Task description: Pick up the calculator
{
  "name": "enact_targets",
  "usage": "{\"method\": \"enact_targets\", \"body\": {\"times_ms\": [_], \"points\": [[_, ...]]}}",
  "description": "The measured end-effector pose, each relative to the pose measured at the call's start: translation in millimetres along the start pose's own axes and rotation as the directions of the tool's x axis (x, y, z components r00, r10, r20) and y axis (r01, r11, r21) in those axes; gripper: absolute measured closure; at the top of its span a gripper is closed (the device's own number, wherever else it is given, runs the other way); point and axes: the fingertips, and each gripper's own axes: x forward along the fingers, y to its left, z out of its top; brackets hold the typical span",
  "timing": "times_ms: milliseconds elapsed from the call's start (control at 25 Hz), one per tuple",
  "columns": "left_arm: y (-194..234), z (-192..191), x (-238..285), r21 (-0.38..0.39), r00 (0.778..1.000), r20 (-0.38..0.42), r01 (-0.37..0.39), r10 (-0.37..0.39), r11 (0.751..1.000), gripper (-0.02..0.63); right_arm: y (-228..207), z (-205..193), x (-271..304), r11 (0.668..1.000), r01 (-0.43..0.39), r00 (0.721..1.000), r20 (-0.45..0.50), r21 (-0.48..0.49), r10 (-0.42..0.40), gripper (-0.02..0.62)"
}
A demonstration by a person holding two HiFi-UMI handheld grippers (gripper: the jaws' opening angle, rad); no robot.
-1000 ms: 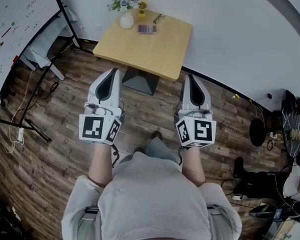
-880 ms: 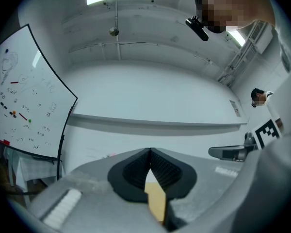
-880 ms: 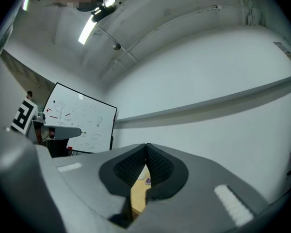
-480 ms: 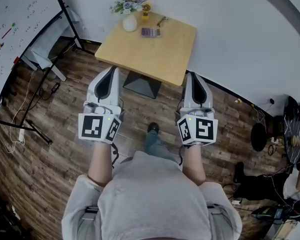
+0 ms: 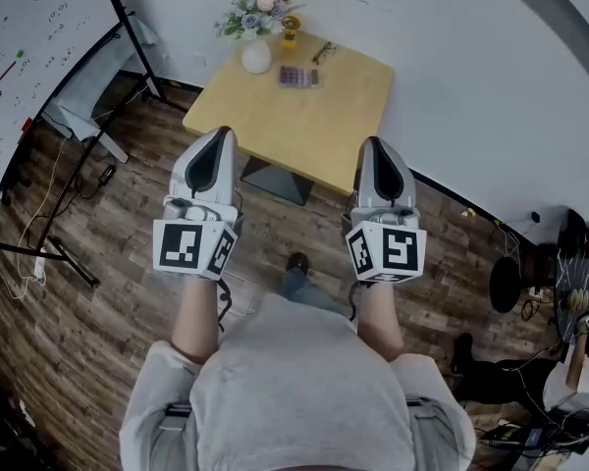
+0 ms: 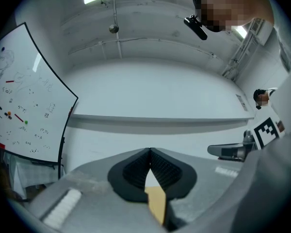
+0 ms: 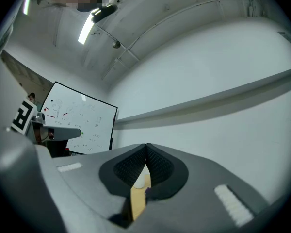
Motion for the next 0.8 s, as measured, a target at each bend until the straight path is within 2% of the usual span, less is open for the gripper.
{"method": "enact_targets", "body": {"times_ms": [800], "points": [[2.6, -15.9, 120.2, 0.007, 0.999, 0.022, -0.029, 0.028, 1.000, 0.600, -78.2, -8.4, 99.8, 0.999, -0.037, 0.999, 0.037, 0.015, 0.037, 0.594]]}}
